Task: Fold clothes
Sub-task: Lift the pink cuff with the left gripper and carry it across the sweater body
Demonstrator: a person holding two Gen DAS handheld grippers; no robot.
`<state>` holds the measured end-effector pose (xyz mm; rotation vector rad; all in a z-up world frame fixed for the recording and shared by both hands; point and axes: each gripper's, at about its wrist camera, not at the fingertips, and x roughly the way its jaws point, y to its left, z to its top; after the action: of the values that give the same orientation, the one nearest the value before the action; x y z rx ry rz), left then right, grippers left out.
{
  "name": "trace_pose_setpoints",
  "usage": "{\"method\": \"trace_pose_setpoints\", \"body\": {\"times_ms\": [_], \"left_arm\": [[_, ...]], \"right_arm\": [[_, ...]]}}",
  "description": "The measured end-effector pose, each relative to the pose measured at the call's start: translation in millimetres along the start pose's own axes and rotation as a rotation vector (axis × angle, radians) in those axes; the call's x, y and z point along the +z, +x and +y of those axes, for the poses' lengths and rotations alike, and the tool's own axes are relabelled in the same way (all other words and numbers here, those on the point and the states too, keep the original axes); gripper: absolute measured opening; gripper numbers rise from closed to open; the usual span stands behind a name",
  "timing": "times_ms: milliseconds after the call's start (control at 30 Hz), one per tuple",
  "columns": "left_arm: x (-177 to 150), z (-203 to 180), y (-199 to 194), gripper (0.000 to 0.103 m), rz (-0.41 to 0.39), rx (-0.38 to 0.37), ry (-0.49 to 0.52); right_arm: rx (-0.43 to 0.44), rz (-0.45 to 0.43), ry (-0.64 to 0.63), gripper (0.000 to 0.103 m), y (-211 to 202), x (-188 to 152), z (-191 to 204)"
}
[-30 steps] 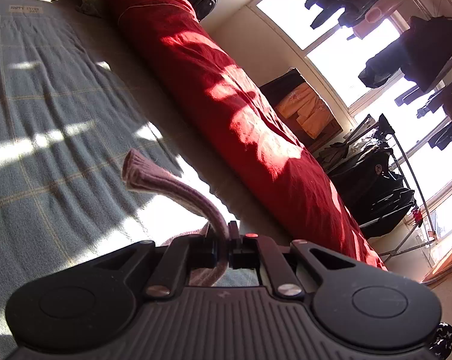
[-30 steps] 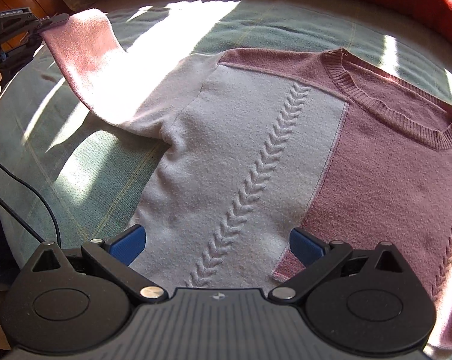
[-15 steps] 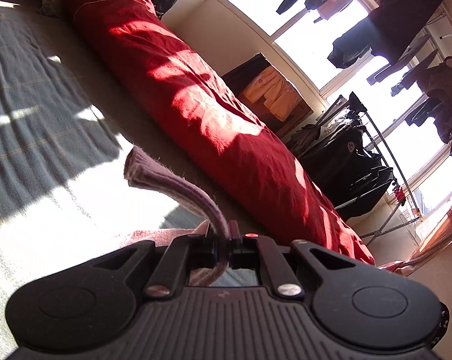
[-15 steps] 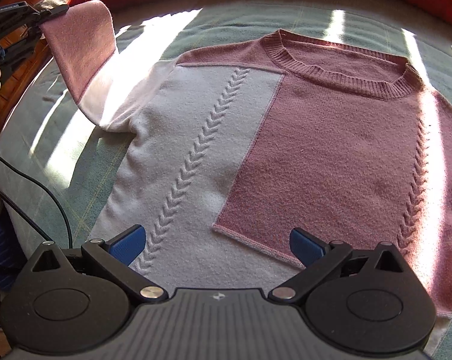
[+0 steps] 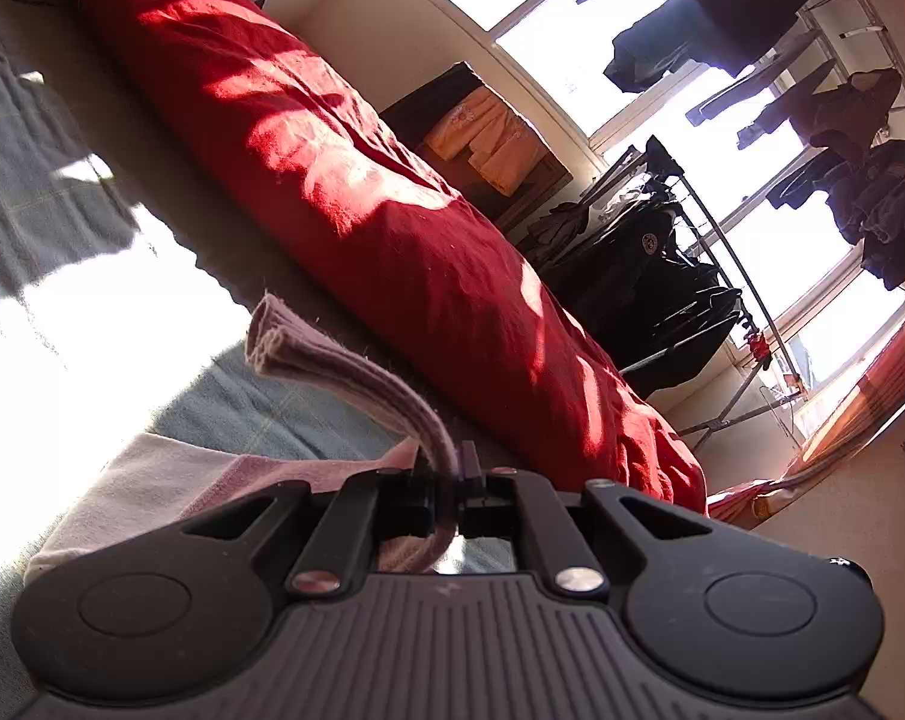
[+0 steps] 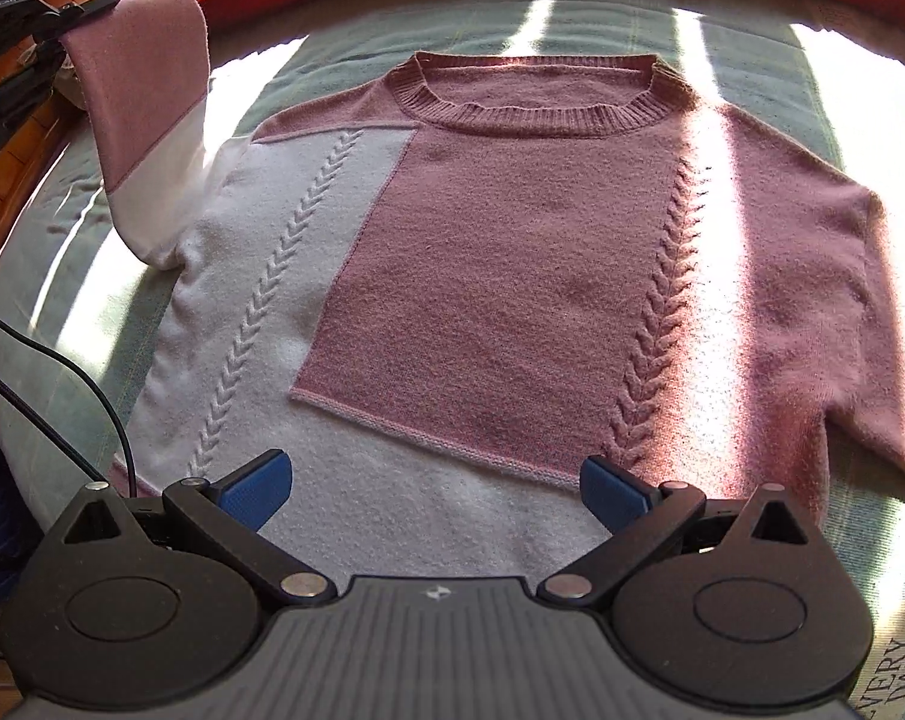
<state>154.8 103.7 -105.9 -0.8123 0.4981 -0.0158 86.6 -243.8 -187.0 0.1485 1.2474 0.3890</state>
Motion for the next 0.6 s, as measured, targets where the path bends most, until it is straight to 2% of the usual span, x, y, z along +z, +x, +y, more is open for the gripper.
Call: {"method": "trace_pose_setpoints", "body": {"times_ms": [267,367,600], "left_arm": [[-22,-20,15,0.004,0.053,-0.027,0.019],[-34,-29,23,0.004,0.084,-0.031,0.055],[-76,-46,48,0.004,0.174,0.007,0.230]], "right_arm": [[-0.004,-0.002,0.030,0.103,-7,-6,-15],[-0.008,-0.002,0.036,0.103,-9,-8,-19],[-0.052,-0.008,0.042,0.103,-15,-16,-30]]}}
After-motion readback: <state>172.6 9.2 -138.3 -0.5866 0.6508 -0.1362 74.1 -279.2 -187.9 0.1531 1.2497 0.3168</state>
